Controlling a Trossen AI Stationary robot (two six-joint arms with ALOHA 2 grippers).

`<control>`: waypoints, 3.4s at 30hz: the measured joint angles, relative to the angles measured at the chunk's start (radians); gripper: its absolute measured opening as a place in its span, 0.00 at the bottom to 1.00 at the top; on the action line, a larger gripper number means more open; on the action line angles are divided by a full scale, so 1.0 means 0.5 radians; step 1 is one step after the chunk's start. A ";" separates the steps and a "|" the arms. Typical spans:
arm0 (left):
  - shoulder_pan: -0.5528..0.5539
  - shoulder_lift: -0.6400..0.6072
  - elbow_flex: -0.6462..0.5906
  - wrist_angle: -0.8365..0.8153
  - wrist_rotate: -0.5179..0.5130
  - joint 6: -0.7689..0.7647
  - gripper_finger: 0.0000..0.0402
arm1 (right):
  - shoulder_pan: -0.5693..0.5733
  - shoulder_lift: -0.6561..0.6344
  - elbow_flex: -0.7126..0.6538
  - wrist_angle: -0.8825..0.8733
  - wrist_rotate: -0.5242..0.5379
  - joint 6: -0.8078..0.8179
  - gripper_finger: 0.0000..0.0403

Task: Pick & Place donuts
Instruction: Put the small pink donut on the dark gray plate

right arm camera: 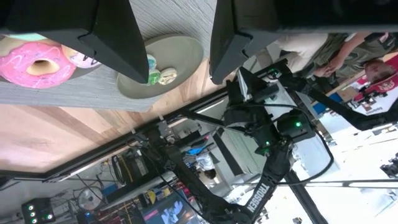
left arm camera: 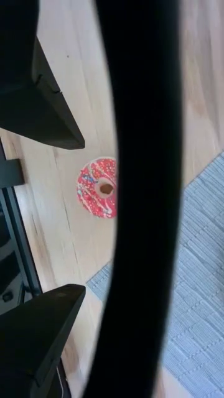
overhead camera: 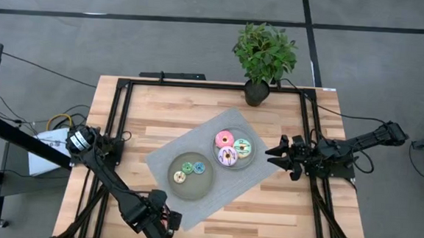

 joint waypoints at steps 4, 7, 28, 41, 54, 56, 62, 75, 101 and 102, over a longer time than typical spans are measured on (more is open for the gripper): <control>-0.001 0.013 0.001 -0.008 0.000 -0.027 0.92 | 0.000 0.000 0.001 -0.045 0.000 0.000 0.40; 0.001 0.076 0.001 0.016 0.038 -0.054 0.92 | 0.000 0.000 0.000 -0.055 0.000 0.000 0.40; 0.015 0.261 0.000 -0.026 0.141 -0.100 0.92 | -0.002 0.000 0.000 -0.079 0.002 0.000 0.40; 0.037 0.326 -0.003 -0.012 0.099 -0.066 0.92 | -0.001 0.000 0.000 -0.078 -0.001 0.001 0.40; 0.063 0.363 0.003 0.005 0.162 -0.046 0.92 | -0.001 0.000 0.001 -0.063 -0.002 0.001 0.40; 0.067 0.363 0.003 0.005 0.168 -0.009 0.92 | -0.001 0.000 0.001 -0.061 -0.002 0.001 0.40; 0.067 0.365 0.005 0.029 0.155 0.074 0.92 | -0.001 0.000 0.001 -0.062 -0.002 0.001 0.40; 0.071 0.365 0.005 0.046 0.244 0.022 0.92 | -0.001 0.000 0.001 -0.063 -0.001 0.001 0.40; 0.068 0.367 0.012 0.036 0.229 -0.012 0.64 | -0.001 0.000 0.001 -0.080 0.000 0.001 0.40; 0.068 0.370 0.019 0.025 0.226 -0.011 0.63 | -0.001 0.000 0.001 -0.081 0.000 0.001 0.40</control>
